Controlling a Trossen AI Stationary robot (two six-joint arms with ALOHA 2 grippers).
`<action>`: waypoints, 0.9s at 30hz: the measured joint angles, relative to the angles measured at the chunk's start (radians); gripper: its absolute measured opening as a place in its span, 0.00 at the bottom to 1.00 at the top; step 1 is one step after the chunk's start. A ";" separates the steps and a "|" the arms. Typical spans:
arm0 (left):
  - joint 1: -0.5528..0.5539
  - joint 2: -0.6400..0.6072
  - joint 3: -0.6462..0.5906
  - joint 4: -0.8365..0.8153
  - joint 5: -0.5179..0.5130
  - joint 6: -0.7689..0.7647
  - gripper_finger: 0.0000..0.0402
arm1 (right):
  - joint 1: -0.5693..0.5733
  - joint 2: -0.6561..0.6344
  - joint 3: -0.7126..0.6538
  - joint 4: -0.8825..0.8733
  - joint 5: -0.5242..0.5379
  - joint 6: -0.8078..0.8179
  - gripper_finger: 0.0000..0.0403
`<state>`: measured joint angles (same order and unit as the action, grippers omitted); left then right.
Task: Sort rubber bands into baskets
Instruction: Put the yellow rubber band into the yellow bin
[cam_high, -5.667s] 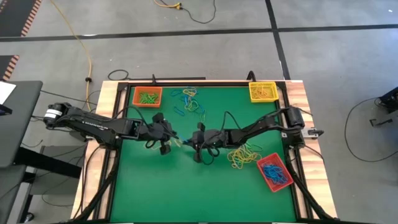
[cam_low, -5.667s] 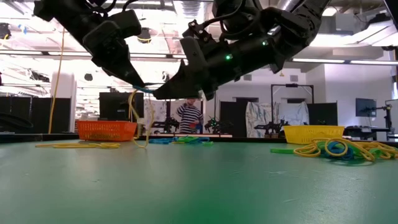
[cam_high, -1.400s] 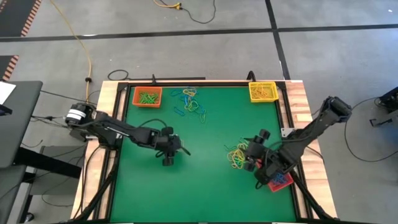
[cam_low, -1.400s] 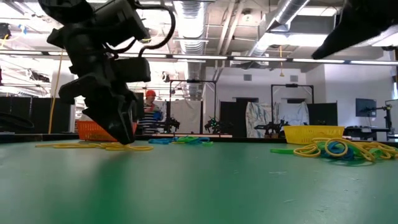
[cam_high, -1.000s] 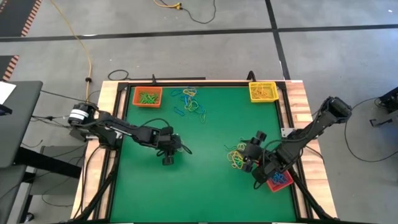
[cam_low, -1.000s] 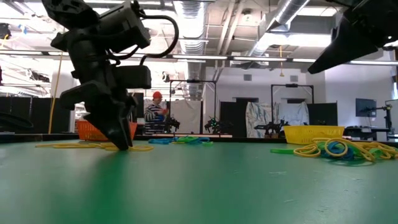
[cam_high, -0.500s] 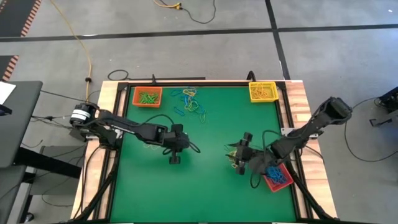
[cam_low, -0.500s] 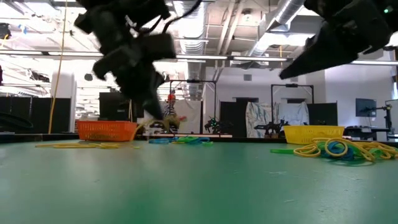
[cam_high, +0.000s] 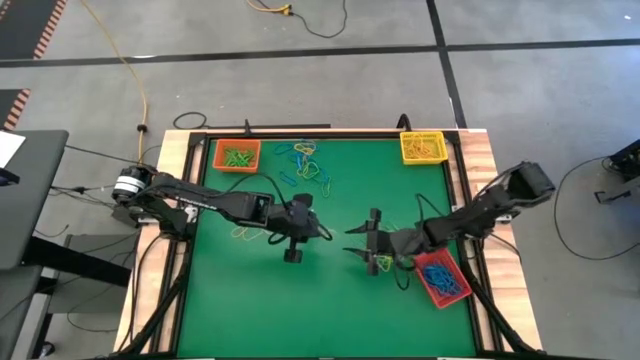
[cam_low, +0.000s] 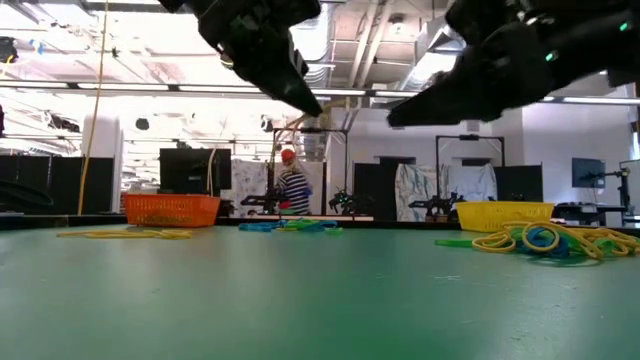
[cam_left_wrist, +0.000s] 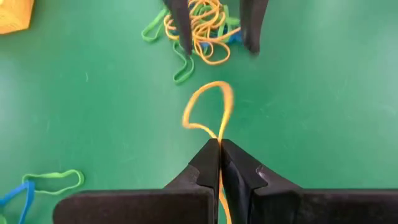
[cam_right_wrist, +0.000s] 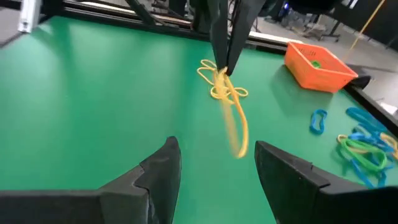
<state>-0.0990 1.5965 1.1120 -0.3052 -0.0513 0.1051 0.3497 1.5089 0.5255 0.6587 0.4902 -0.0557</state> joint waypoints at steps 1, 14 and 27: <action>0.000 0.000 0.003 -0.001 0.001 0.000 0.00 | -0.006 0.023 0.005 0.030 0.001 -0.017 0.58; 0.000 0.001 0.003 -0.028 0.012 -0.013 0.00 | -0.079 0.238 0.162 0.136 -0.070 -0.112 0.58; 0.000 0.002 0.003 -0.079 0.012 -0.038 0.00 | -0.099 0.296 0.259 0.045 -0.073 -0.105 0.32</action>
<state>-0.0990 1.5982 1.1149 -0.3843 -0.0391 0.0676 0.2505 1.8053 0.7847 0.7033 0.4168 -0.1603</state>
